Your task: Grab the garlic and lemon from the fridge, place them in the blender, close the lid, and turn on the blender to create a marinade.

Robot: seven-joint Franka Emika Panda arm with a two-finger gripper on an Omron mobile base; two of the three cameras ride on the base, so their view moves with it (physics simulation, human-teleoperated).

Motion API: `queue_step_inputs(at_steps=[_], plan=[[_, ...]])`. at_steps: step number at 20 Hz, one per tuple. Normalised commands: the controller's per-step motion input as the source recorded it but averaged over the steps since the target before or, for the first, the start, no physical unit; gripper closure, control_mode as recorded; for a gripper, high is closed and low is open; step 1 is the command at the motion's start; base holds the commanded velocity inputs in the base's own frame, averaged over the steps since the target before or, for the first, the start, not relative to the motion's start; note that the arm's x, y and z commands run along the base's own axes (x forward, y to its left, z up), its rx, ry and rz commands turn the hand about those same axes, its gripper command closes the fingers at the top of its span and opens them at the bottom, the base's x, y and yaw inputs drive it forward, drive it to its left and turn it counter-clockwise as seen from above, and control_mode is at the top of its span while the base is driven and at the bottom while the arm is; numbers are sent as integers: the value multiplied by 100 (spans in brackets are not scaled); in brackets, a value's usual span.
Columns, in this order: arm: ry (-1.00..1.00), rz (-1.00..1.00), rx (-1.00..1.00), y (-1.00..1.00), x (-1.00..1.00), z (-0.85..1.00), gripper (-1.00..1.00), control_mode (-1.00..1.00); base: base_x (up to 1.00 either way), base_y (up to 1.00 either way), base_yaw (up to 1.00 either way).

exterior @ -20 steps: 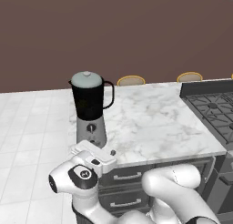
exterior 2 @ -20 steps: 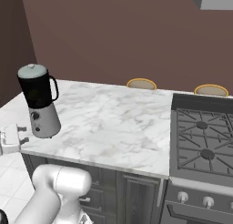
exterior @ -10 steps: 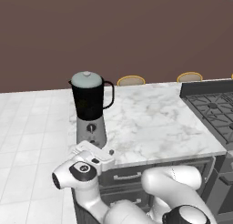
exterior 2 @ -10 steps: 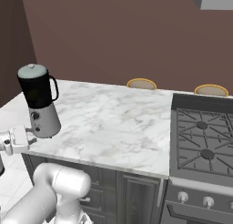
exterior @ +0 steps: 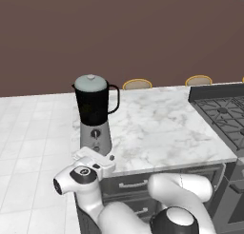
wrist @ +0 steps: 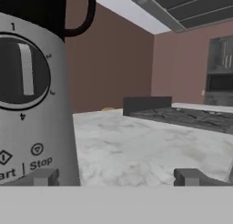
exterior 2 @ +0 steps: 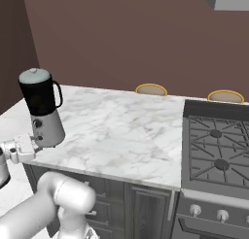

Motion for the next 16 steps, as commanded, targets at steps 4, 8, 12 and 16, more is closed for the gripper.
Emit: queue_step_inputs(at_steps=[4, 8, 12, 16], plan=[[0, 0, 0, 25, 38, -27, -100, -100, 0, 0, 0], [1, 0, 0, 19, 38, -29, -100, -100, 0, 0, 0], [0, 0, 0, 6, 33, -29, -100, -100, 0, 0, 0], [0, 0, 0, 0, 26, -29, -100, -100, 0, 0, 0]])
